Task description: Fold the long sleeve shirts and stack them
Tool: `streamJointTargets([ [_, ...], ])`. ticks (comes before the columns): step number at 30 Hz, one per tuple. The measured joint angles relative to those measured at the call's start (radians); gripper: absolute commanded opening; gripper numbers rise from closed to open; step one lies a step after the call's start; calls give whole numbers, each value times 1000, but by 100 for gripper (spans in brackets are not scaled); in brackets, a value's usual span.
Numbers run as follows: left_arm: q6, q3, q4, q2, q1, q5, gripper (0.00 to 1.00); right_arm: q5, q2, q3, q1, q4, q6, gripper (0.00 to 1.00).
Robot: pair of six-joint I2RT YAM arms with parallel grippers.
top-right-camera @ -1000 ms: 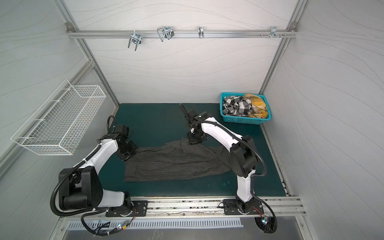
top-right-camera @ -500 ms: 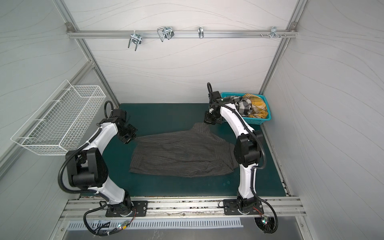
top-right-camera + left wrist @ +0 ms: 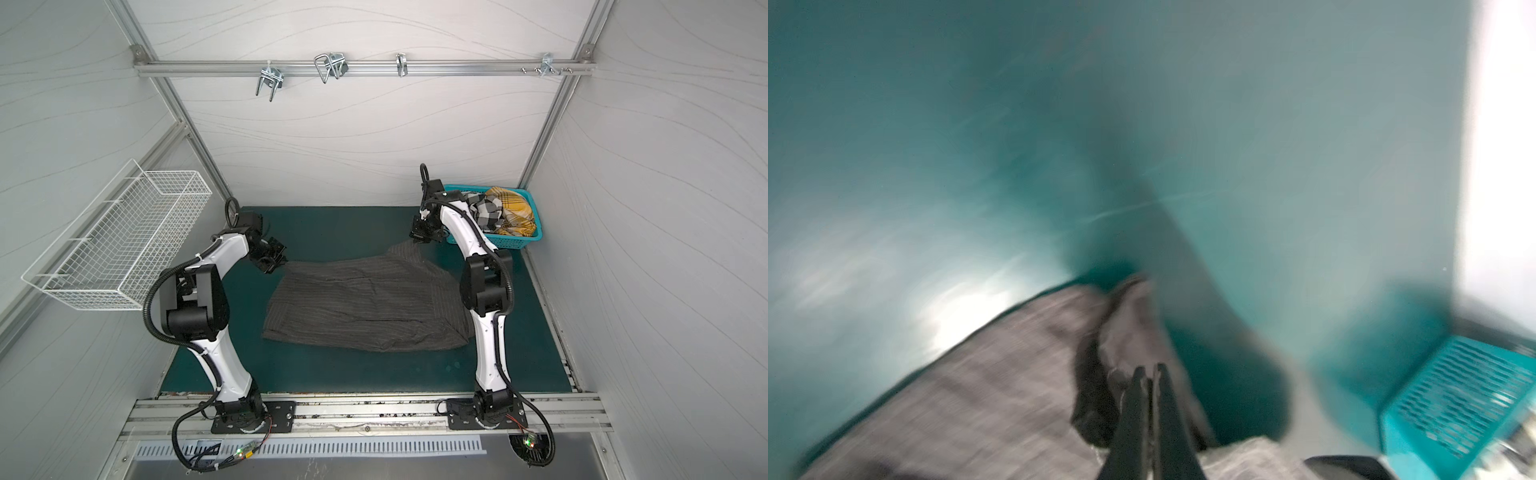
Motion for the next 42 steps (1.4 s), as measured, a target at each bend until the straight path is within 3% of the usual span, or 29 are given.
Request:
streamJointTargets([
  [7,32,99,39,112,-21,10,0,-31,11,56,-55,-1,-20,0],
  [13,35,98,43,129,-24,11,0,-41,17,-5,-26,10,-34,0],
  [19,34,-68,114,26,-23,17,0,-31,-63,-237,31,61,-12,0],
  [26,7,-314,174,-173,14,-11,0,12,-274,-488,47,127,26,0],
  [32,11,-361,187,-187,41,-48,0,34,-425,-660,50,188,27,0],
  [37,16,-393,188,-163,45,-87,0,48,-432,-814,118,232,27,0],
  [38,16,-404,188,-157,49,-91,1,48,-419,-837,139,232,27,16],
  [40,18,-428,186,-148,53,-99,21,48,-391,-853,172,232,28,45],
  [41,13,-441,193,-146,55,-89,31,50,-380,-855,188,231,26,55],
  [42,19,-443,202,-151,55,-92,36,51,-376,-855,200,230,25,58],
])
